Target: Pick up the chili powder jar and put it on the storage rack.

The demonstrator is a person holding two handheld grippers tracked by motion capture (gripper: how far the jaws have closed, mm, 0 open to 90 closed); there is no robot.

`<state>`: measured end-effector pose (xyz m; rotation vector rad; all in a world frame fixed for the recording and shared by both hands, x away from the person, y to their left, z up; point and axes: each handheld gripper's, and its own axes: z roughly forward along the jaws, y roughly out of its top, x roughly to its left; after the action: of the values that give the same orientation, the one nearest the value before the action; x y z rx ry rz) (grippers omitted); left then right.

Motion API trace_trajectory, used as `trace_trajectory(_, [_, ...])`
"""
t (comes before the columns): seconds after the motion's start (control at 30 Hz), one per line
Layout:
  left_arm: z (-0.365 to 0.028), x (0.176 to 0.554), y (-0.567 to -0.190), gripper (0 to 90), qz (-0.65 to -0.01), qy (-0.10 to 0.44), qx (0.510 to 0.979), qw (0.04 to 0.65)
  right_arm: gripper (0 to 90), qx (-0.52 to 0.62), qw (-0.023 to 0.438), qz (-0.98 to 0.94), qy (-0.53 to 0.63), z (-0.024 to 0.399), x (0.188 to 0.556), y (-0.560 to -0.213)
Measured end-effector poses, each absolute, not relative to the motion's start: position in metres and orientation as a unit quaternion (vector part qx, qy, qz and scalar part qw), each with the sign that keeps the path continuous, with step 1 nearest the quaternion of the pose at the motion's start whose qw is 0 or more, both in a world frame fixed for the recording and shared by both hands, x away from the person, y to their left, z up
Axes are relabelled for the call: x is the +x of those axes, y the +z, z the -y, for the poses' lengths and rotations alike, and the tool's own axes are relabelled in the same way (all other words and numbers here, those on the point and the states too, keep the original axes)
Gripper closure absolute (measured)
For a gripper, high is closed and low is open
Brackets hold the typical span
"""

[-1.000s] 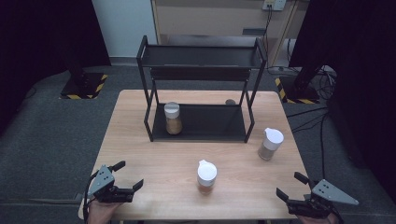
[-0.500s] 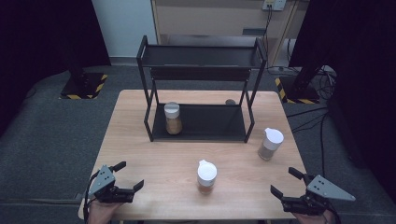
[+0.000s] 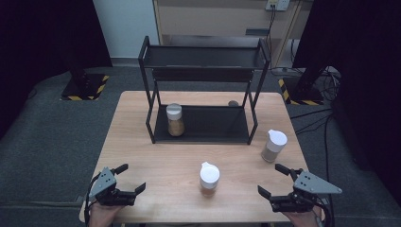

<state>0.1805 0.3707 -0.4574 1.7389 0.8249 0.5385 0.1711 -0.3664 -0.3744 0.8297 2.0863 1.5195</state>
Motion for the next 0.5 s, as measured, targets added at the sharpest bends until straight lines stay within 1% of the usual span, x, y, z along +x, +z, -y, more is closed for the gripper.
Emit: trace_trajectory(0.5, [-0.372,0.182,-0.458,0.2,-0.347,0.222,0.733,0.542,6.4,0.266,0.179,-0.771,0.55,0.334,0.194,-0.371])
